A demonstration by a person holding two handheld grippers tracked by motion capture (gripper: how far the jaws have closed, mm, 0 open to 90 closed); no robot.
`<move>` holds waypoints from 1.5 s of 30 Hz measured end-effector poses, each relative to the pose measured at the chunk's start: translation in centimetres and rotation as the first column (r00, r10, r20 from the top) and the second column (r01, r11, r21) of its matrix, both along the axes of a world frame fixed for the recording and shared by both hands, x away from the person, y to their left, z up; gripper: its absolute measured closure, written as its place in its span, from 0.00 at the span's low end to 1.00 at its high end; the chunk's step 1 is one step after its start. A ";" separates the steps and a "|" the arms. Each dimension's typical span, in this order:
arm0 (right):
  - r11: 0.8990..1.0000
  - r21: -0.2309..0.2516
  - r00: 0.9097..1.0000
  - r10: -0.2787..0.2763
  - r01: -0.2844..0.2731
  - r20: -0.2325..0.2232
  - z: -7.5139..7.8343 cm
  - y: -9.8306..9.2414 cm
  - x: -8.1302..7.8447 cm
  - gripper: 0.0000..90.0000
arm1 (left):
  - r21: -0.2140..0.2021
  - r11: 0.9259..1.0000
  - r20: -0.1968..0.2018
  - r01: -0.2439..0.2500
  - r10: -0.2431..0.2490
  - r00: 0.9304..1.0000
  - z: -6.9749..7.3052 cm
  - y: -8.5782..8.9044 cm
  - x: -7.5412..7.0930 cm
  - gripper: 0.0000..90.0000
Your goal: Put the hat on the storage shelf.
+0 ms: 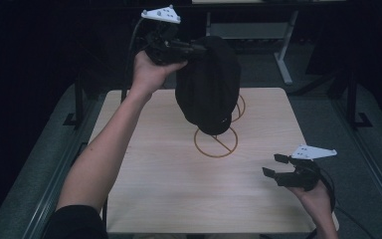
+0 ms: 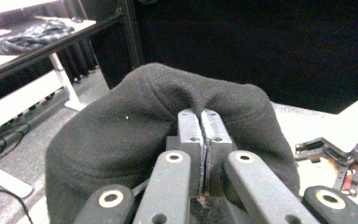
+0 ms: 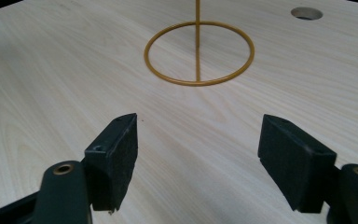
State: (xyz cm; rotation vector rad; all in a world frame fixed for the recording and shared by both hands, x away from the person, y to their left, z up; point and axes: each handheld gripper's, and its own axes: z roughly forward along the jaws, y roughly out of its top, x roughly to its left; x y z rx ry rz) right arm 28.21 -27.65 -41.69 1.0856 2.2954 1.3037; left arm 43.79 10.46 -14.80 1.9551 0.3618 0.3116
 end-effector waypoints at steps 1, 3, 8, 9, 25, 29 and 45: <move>1.000 0.000 1.000 -0.004 0.004 0.002 0.0 0.0 0.0 0.31 | 0.004 1.000 -0.006 -0.004 0.004 1.000 -0.3 -0.3 0.2 0.99; 1.000 0.002 1.000 -0.005 0.005 0.004 0.0 -0.1 0.0 0.31 | 0.044 0.999 -0.026 -0.009 0.010 1.000 -0.9 -1.0 0.7 0.99; 1.000 0.012 1.000 -0.002 0.002 0.006 0.0 -0.2 0.1 0.31 | 0.065 0.998 -0.049 -0.012 0.015 0.999 -1.8 -2.1 1.4 0.99; 1.000 0.013 1.000 0.000 0.000 0.005 -0.1 -0.2 0.2 0.31 | 0.070 0.997 -0.050 -0.013 0.016 0.999 -2.0 -2.6 1.7 0.99; 0.999 0.024 1.000 -0.027 0.027 0.000 -0.3 -0.9 0.4 0.29 | 0.120 0.993 -0.093 -0.021 0.032 0.995 -3.7 -6.3 4.4 0.99; 0.999 0.014 0.999 -0.034 0.034 0.000 -0.4 -0.8 0.4 0.29 | 0.123 0.992 -0.109 -0.014 0.027 0.994 -4.2 -7.3 5.0 0.99; 0.998 0.026 0.998 -0.059 0.059 0.008 -0.7 -1.1 0.5 0.29 | 0.211 0.977 -0.214 -0.004 0.050 0.976 -7.0 -10.3 6.3 0.71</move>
